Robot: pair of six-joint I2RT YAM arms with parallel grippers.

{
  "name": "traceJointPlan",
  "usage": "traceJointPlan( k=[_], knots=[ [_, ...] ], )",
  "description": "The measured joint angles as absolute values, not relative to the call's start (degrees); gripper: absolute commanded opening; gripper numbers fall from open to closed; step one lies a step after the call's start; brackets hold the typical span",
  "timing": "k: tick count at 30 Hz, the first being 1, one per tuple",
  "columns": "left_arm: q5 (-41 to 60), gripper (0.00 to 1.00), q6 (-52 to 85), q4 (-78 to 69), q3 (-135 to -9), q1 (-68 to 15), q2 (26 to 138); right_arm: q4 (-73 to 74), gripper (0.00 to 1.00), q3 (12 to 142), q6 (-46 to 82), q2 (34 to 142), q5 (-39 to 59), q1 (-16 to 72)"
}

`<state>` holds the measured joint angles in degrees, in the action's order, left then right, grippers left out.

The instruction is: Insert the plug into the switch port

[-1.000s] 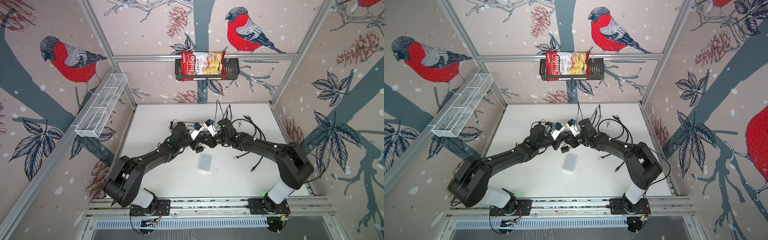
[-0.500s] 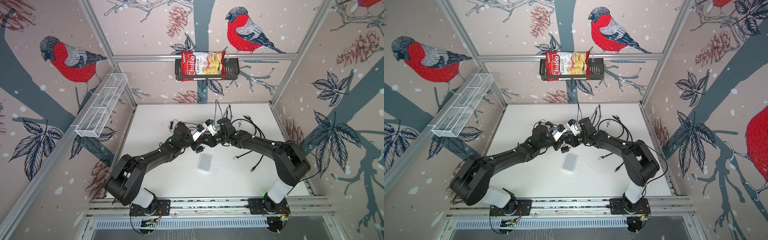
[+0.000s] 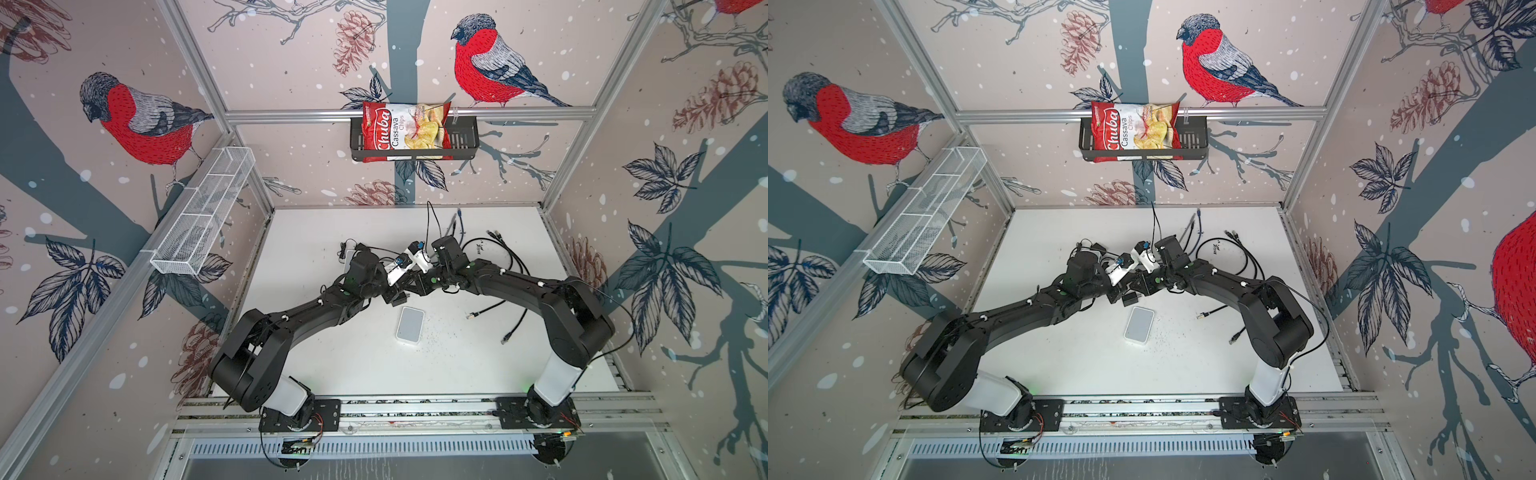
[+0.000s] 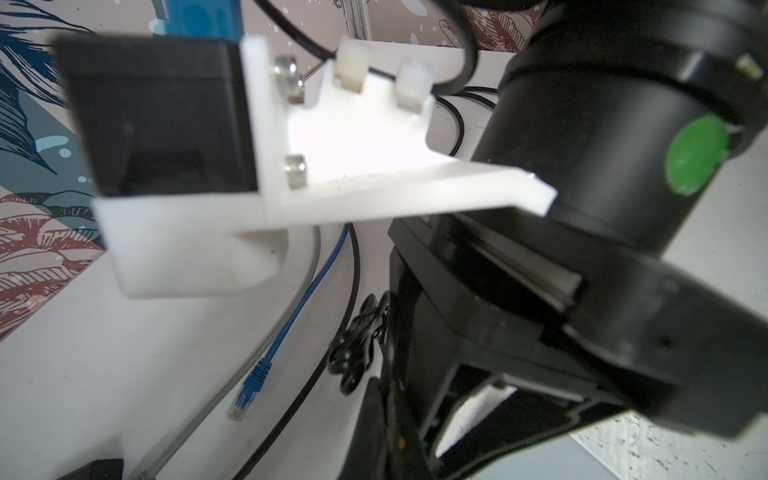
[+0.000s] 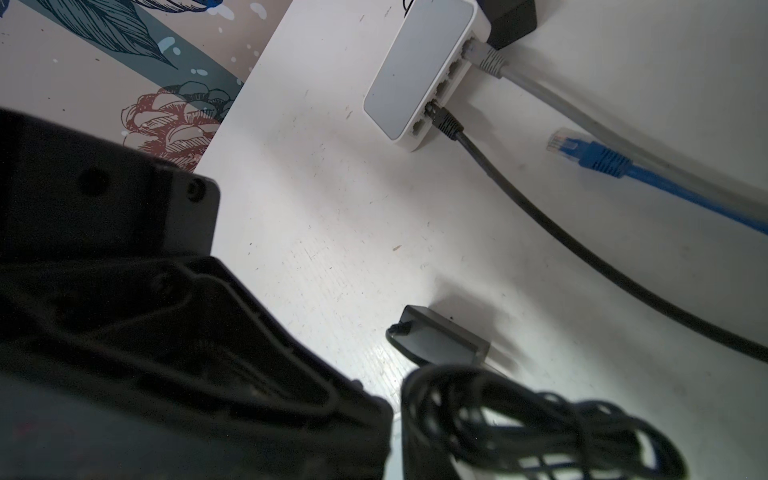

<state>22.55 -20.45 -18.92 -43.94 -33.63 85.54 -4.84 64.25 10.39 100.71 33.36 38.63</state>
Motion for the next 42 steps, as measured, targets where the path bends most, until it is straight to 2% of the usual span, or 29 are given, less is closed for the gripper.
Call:
traceJointPlan(
  k=[4,23,33,35,42],
  knots=[
    [22.46,0.0,-19.18,-19.38,-43.97,-33.67,86.0,-4.45,0.25,63.61,10.63,100.49,33.06,38.46],
    [25.87,0.0,-9.21,-19.86,-46.54,-32.03,87.85,-0.01,0.22,60.38,10.41,96.09,29.34,38.39],
    [26.28,0.0,-9.1,-20.43,-46.06,-32.01,87.83,-0.45,0.04,60.42,10.44,95.88,29.45,38.46],
    [26.28,0.0,-9.1,-20.78,-45.82,-32.01,87.83,-0.54,0.03,60.47,10.44,95.88,29.45,38.46],
    [22.87,0.34,-7.53,-24.01,-42.7,-31.97,85.21,-0.38,0.03,60.36,10.39,95.88,28.64,38.3]
  ],
)
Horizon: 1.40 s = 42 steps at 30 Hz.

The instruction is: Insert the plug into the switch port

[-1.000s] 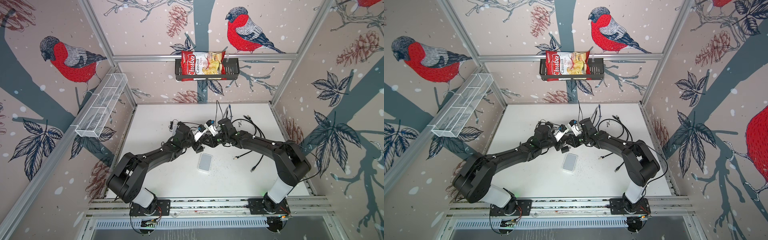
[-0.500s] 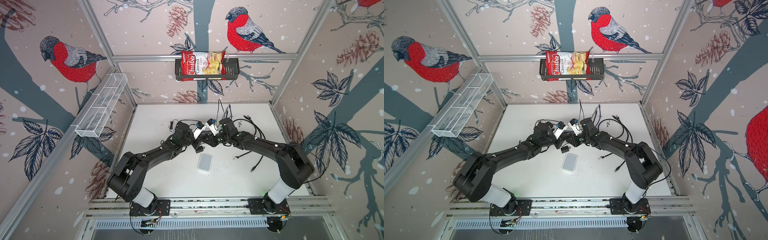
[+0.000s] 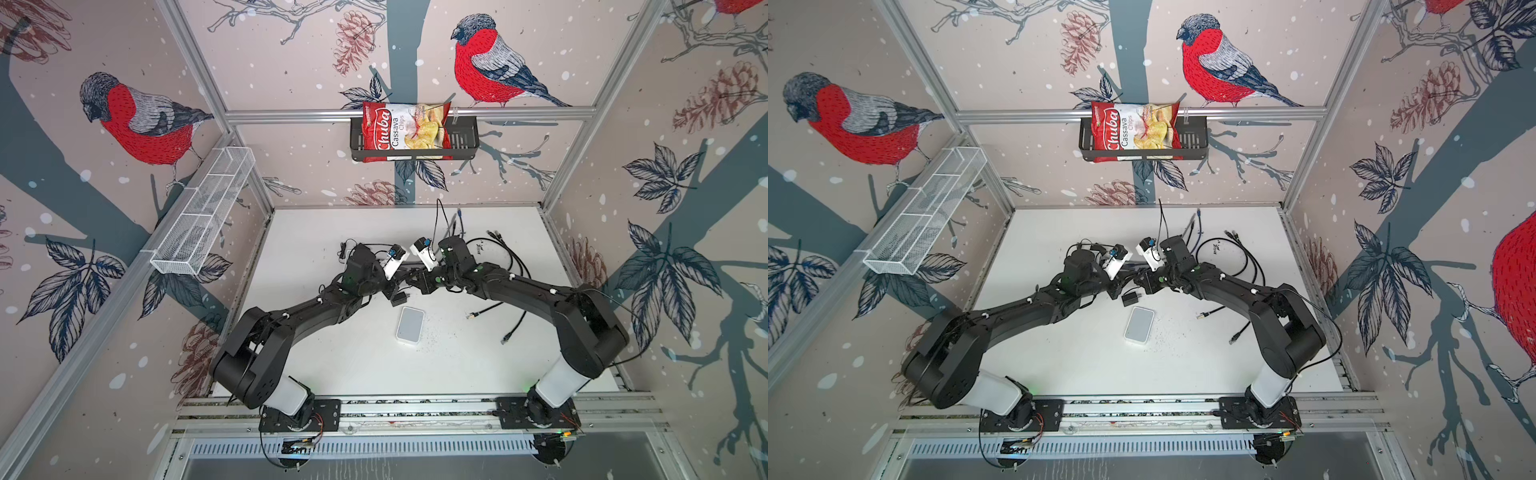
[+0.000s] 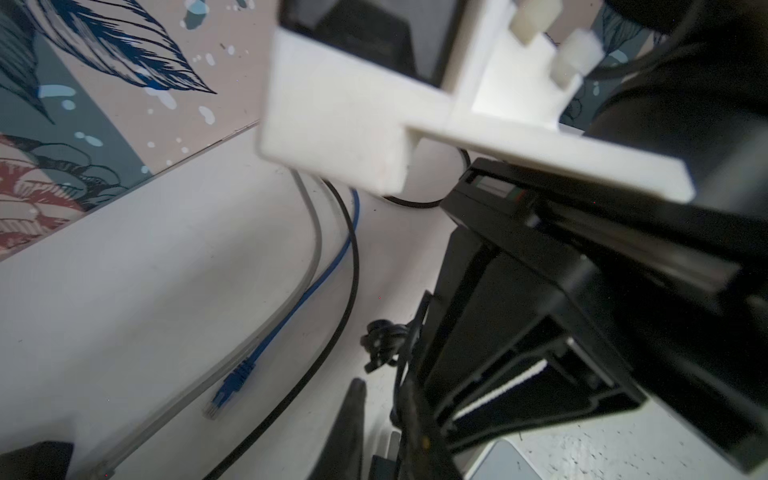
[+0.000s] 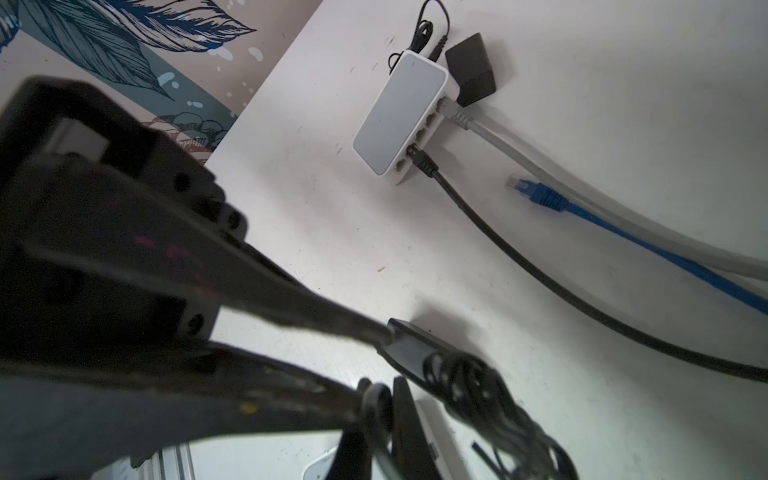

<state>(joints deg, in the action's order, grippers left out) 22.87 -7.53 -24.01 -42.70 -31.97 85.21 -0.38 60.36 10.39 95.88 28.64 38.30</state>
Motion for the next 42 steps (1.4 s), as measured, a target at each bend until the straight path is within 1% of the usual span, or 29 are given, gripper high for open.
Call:
traceJointPlan(
  k=[1,2,4,5,6,7,13,18,21,25,28,33,36,42],
  knots=[
    [22.7,0.41,-7.38,-24.67,-41.85,-31.97,84.23,0.62,0.03,60.18,10.48,95.88,27.97,38.24],
    [22.61,0.45,-7.25,-24.91,-41.12,-32.1,83.35,2.07,0.03,60.01,10.41,95.9,27.75,38.2],
    [22.13,0.5,-5.93,-25.02,-40.1,-32.18,81.25,4.58,0.03,59.46,10.39,95.9,27.35,38.04],
    [21.21,0.57,-5.98,-25.08,-39.94,-32.08,80.09,5.06,0.03,59.2,10.39,95.9,27.16,37.87],
    [20.21,0.81,-5.85,-25.54,-39.83,-32.05,78.87,5.3,0.03,58.87,10.35,95.9,27.05,37.89],
    [19.18,0.98,-5.45,-26.33,-39.59,-32.03,77.58,5.58,0.03,58.63,10.31,95.9,26.79,37.89],
    [15.79,0.98,-2.24,-31.07,-34.44,-32.08,69.76,6.35,0.03,58.13,9.34,95.9,25.78,37.56],
    [10.07,0.98,5.89,-35.86,-28.23,-32.08,66.04,6.39,0.03,58.17,8.75,95.9,25.43,36.97],
    [8.38,0.98,10.52,-34.89,-27.33,-32.08,65.73,6.35,0.03,58.22,8.43,95.9,24.95,36.64],
    [8.6,0.97,14.48,-27.49,-32.71,-32.25,68.05,5.78,0.03,58.28,7.64,95.7,23.57,36.05],
    [6.83,0.97,18.02,-20.64,-34.92,-33.93,69.14,5.13,0.03,58.52,7.64,95.44,21.43,35.53],
    [1.13,0.97,23.16,-6.68,-39.13,-39.57,70.41,4.69,0.03,58.04,7.86,94.74,16.93,34.68],
    [-2.74,0.98,26.2,0.82,-41.36,-42.78,72.55,5.28,0.03,56.82,9.15,94.43,16.16,33.41],
    [-4.93,0.97,30.02,12.64,-46.7,-49.93,79.4,7.38,0.03,55.61,10.61,94.08,15.2,31.27]
  ],
)
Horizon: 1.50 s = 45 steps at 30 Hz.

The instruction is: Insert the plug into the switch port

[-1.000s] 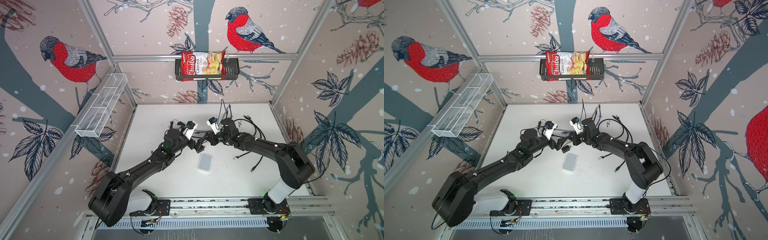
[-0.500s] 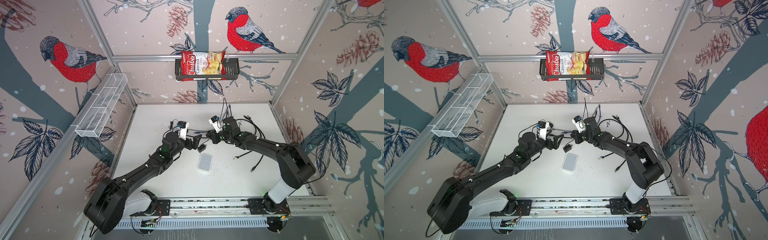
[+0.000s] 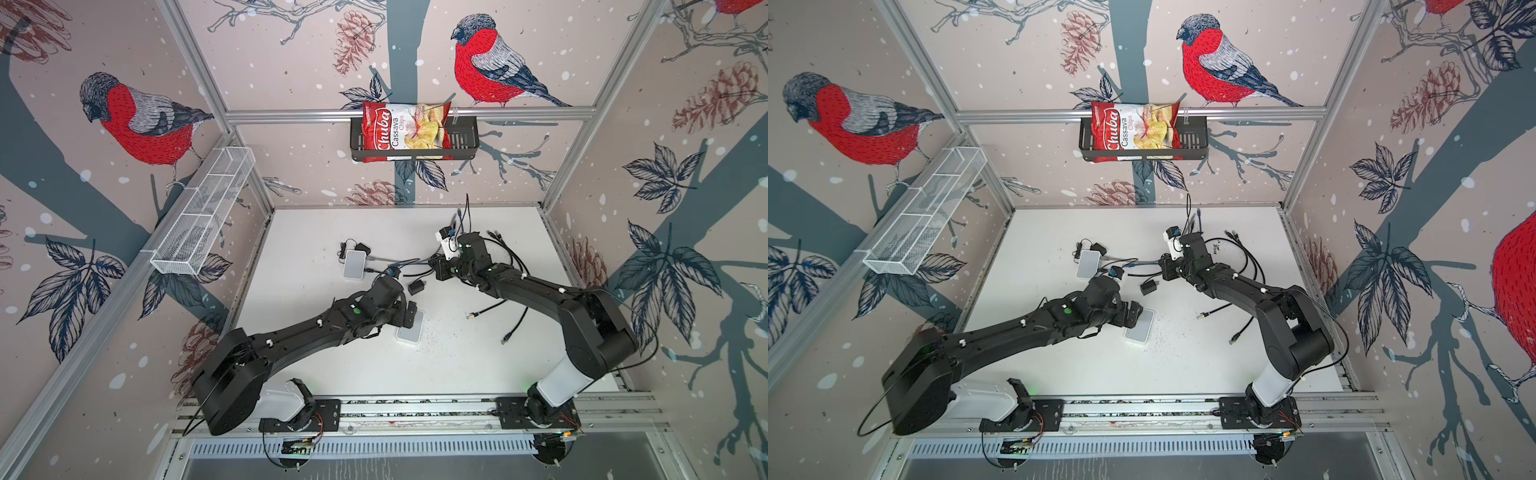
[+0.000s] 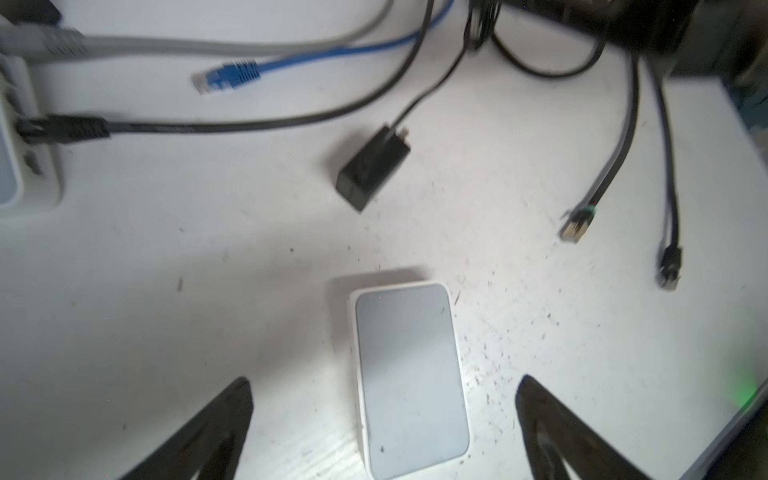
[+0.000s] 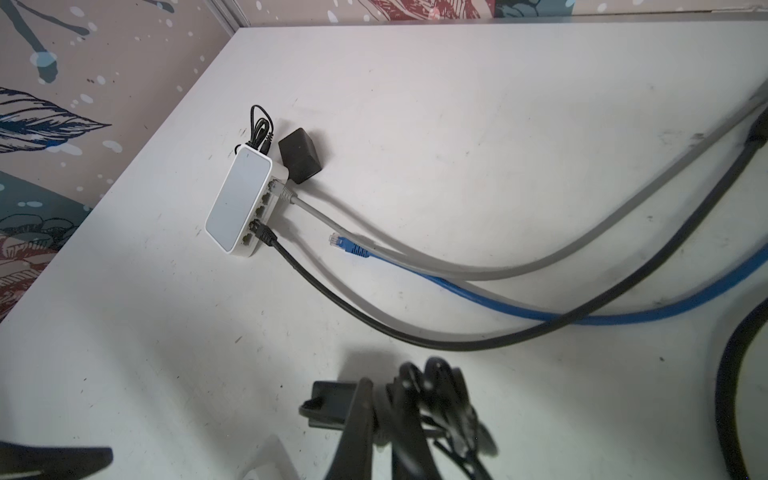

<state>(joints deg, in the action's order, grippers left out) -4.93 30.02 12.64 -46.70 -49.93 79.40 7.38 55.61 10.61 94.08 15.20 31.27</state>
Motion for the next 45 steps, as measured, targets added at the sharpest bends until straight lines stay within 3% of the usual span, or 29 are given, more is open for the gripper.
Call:
traceJointPlan(
  k=[20,37,45],
  knots=[
    [-5.78,0.92,33.69,31.46,-63.31,-55.64,99.44,10.22,0.03,51.29,10.61,92.07,16.47,29.06],
    [-4.71,0.56,34.37,33.39,-65.6,-55.7,104.38,11.55,0.03,50.24,10.63,91.94,18.55,27.38],
    [-6.04,0.52,34.02,28.95,-61.67,-55.81,101.65,11.7,0.03,50.33,10.63,92.23,19.18,27.2]
  ],
)
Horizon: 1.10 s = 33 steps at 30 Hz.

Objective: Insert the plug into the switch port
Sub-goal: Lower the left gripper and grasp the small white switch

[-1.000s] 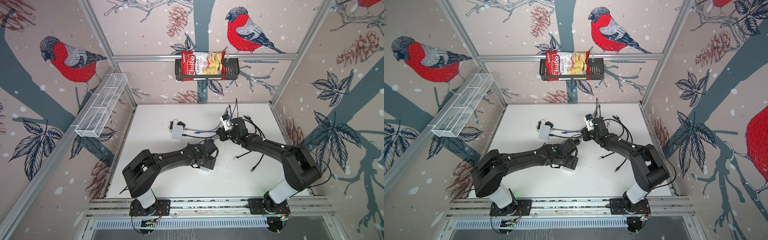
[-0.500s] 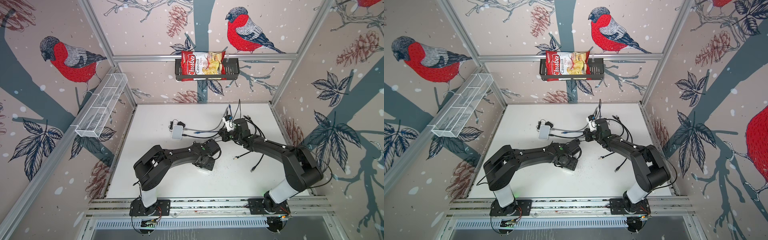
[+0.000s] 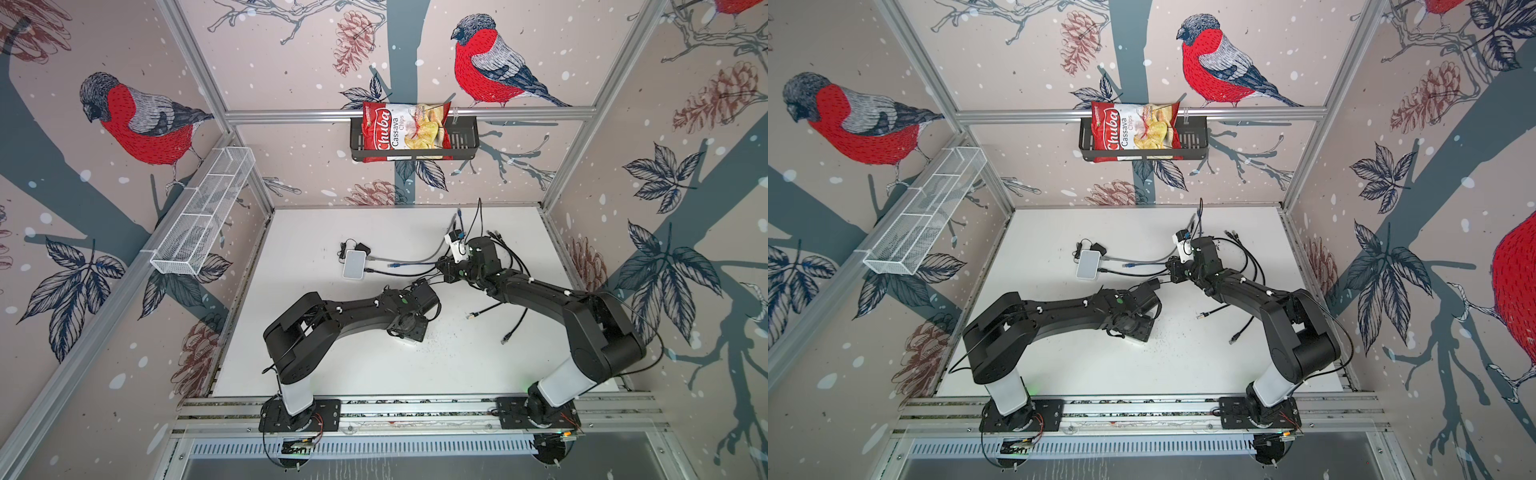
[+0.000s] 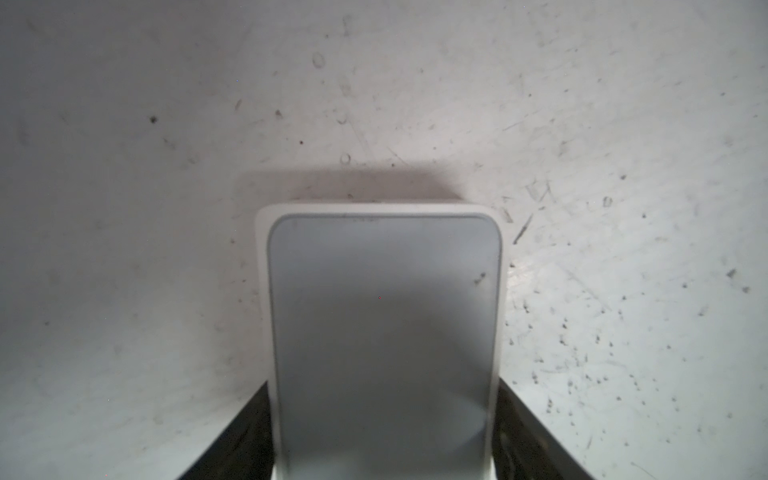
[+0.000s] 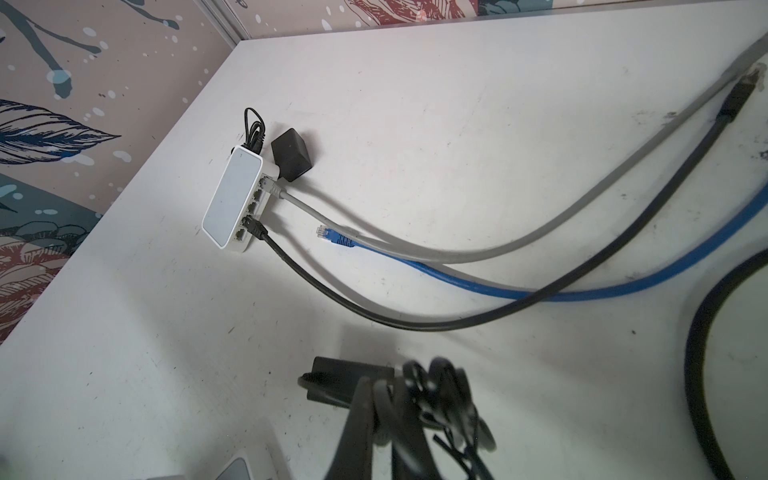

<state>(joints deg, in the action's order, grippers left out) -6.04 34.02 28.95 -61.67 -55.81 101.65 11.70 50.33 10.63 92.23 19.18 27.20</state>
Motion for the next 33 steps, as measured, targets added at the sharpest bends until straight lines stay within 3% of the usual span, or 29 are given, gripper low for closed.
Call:
traceJointPlan(
  k=[16,19,25,33],
  knots=[
    [-6.15,0.81,31.73,30.33,-62.85,-55.66,103.92,11.81,0.04,50.87,10.79,92.31,20.03,26.96],
    [-5.82,0.8,31.53,30.96,-63.92,-55.66,104.86,11.88,0.04,50.85,10.79,92.38,20.03,26.96],
    [-5.91,0.63,31.48,31.22,-64.93,-55.66,105.65,11.9,0.04,50.63,10.76,92.4,20.03,26.85],
    [-8.08,0.54,31.53,27.49,-58.28,-55.64,98.7,12.51,0.04,49.65,10.76,91.79,21.08,26.13]
  ],
)
